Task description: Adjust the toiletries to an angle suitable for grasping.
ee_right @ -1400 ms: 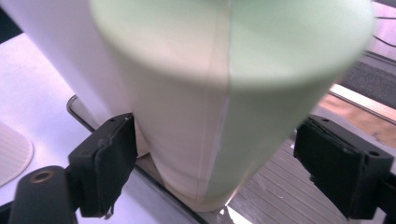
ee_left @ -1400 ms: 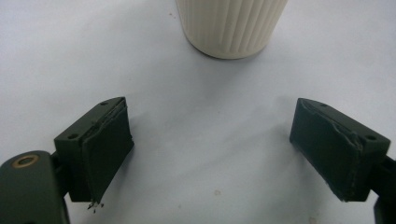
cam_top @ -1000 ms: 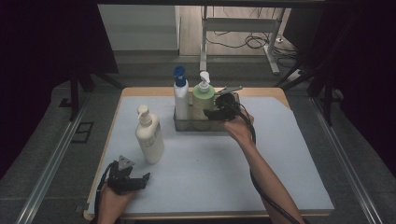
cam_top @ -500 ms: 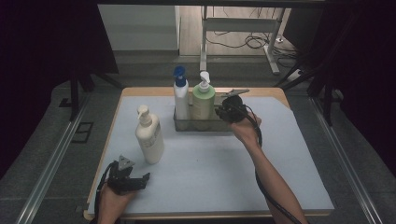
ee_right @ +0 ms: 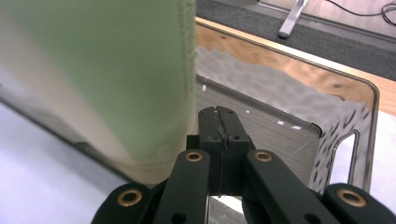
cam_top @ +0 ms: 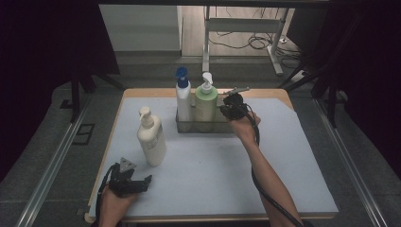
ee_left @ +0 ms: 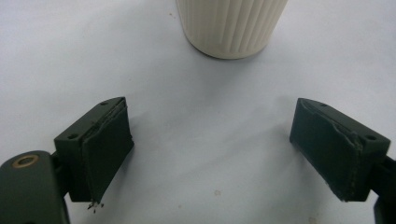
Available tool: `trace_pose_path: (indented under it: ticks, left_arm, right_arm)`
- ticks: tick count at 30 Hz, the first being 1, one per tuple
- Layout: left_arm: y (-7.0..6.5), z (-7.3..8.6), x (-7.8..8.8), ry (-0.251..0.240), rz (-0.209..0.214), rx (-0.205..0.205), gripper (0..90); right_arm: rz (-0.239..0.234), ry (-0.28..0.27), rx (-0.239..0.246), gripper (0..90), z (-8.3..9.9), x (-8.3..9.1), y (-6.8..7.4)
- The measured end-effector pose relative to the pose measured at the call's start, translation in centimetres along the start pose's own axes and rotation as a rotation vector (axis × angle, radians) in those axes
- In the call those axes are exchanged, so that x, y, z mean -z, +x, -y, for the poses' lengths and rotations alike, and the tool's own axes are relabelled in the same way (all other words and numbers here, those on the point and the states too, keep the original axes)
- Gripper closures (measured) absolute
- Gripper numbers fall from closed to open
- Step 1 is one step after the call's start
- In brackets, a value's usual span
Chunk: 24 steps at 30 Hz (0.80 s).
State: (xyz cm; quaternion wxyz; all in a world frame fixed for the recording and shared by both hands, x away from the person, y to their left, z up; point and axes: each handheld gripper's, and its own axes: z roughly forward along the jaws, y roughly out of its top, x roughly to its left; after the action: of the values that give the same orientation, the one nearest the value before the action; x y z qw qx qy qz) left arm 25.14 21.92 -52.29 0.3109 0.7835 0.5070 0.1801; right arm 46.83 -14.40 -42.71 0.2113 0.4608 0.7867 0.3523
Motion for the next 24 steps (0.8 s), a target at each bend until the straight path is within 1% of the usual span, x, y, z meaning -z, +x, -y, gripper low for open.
trace_pose_path:
  ticks: [1, 3, 5, 6, 7, 10, 16, 19, 20, 24]
  left_arm:
    - [0.0, 0.0, 0.0, 0.000, 0.000, 0.000, 12.2]
    - [0.0, 0.0, 0.0, 0.000, 0.001, 0.000, 12.2]
    - [0.0, 0.0, 0.0, 0.000, 0.001, 0.000, 12.2]
    - [0.0, 0.0, 0.0, 0.000, 0.001, 0.000, 12.2]
    - [0.0, 0.0, 0.0, 0.000, 0.001, 0.000, 12.2]
    - [0.0, 0.0, 0.0, 0.000, 0.001, 0.001, 12.2]
    - [0.0, 0.0, 0.0, 0.000, 0.000, 0.001, 12.2]
    - [0.0, 0.0, 0.0, 0.000, 0.000, 0.001, 12.2]
    - [0.0, 0.0, 0.0, 0.001, 0.001, 0.001, 12.1]
    - [0.0, 0.0, 0.0, 0.001, 0.001, 0.001, 12.2]
  right_arm:
    - [0.003, 0.000, -0.002, 89.2, 0.0, -0.3, -0.1]
    - [0.012, 0.004, -0.022, 89.2, -0.1, -1.0, -0.2]
    - [0.014, 0.006, -0.023, 89.3, -0.1, -1.3, -0.2]
    - [0.005, 0.006, -0.034, 89.2, 0.0, -1.7, -0.3]
    - [0.006, 0.007, -0.039, 89.3, 0.1, -1.9, -0.3]
    - [0.002, 0.008, -0.041, 89.2, 0.3, -2.4, -0.2]
    - [-0.016, 0.019, -0.036, 89.3, 0.5, -3.0, 0.1]
    - [-0.012, 0.020, -0.035, 89.3, 0.6, -3.2, 0.2]
    - [-0.018, 0.024, -0.045, 89.3, 0.6, -3.2, 0.2]
    - [-0.017, 0.029, -0.039, 89.3, 0.6, -3.2, 0.3]
